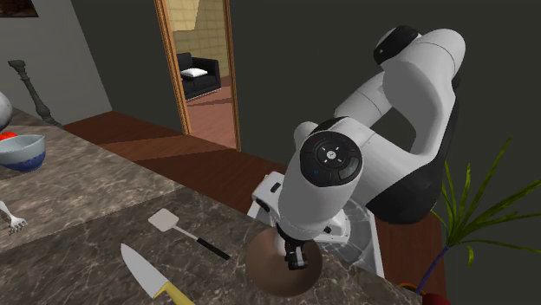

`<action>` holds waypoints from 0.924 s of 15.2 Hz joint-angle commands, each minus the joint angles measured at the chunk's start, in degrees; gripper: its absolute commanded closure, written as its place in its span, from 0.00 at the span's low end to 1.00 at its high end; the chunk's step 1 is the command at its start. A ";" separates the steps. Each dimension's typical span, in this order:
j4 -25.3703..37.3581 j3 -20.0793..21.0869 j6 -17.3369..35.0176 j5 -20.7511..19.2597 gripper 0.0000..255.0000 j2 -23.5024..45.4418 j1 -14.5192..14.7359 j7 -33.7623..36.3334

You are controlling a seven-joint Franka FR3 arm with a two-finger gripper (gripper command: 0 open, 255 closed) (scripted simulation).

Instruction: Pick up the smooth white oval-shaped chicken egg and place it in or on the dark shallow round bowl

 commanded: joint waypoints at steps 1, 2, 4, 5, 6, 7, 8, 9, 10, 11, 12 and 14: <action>-0.88 1.32 1.75 0.63 1.00 0.70 -0.33 0.38; -1.35 1.92 2.57 0.93 1.00 1.00 -0.46 0.53; -2.22 3.13 4.20 1.50 1.00 1.64 -0.77 0.84; -2.22 3.13 4.19 1.50 1.00 1.64 -0.77 0.84; -2.22 3.13 4.19 1.50 1.00 1.64 -0.77 0.84; -2.22 3.13 4.19 1.50 1.00 1.64 -0.77 0.84; -2.22 3.13 4.19 1.50 1.00 1.64 -0.77 0.84; -2.22 3.13 4.19 1.50 1.00 1.64 -0.77 0.84; -2.22 3.13 4.19 1.50 1.00 1.64 -0.77 0.84; -2.22 3.13 4.19 1.50 1.00 1.64 -0.77 0.84; -2.22 3.13 4.19 1.50 1.00 1.64 -0.77 0.84; -2.22 3.13 4.20 1.50 0.00 1.64 -0.77 0.84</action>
